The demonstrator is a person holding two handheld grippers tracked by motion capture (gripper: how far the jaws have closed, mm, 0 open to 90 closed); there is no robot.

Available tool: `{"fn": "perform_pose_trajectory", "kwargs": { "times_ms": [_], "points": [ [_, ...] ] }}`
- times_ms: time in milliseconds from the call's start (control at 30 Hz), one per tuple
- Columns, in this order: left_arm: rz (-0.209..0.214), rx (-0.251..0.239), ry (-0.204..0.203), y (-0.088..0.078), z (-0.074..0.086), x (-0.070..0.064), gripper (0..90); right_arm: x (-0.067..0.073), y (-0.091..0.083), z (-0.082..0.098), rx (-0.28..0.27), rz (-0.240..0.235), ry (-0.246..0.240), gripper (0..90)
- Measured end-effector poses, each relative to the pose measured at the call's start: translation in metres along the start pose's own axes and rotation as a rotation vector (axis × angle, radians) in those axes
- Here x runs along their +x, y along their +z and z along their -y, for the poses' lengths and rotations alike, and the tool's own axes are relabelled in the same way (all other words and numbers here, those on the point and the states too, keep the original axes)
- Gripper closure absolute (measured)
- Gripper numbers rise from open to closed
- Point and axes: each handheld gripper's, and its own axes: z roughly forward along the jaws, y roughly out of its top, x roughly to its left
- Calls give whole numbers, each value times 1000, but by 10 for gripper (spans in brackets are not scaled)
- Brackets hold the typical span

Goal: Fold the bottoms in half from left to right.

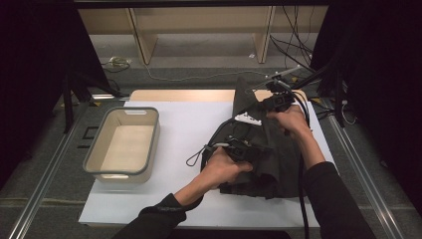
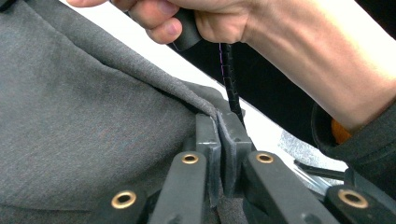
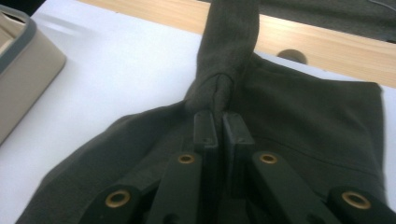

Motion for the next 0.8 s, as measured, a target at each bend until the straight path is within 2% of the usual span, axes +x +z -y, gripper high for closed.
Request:
{"fn": "perform_pose_trajectory", "kwargs": {
  "times_ms": [267, 467, 567, 800],
  "points": [
    [27, 32, -10, 24, -6, -4, 870, -32, -11, 12, -13, 37, 49, 863],
    [43, 65, -12, 45, -5, -7, 867, -47, -11, 22, -3, 53, 76, 863],
    [40, 77, -11, 56, -3, -10, 865, -52, -11, 25, -2, 61, 75, 862],
    [48, 99, -18, 73, 1, -11, 850, -67, -11, 33, 9, 77, 103, 862]
  ]
}}
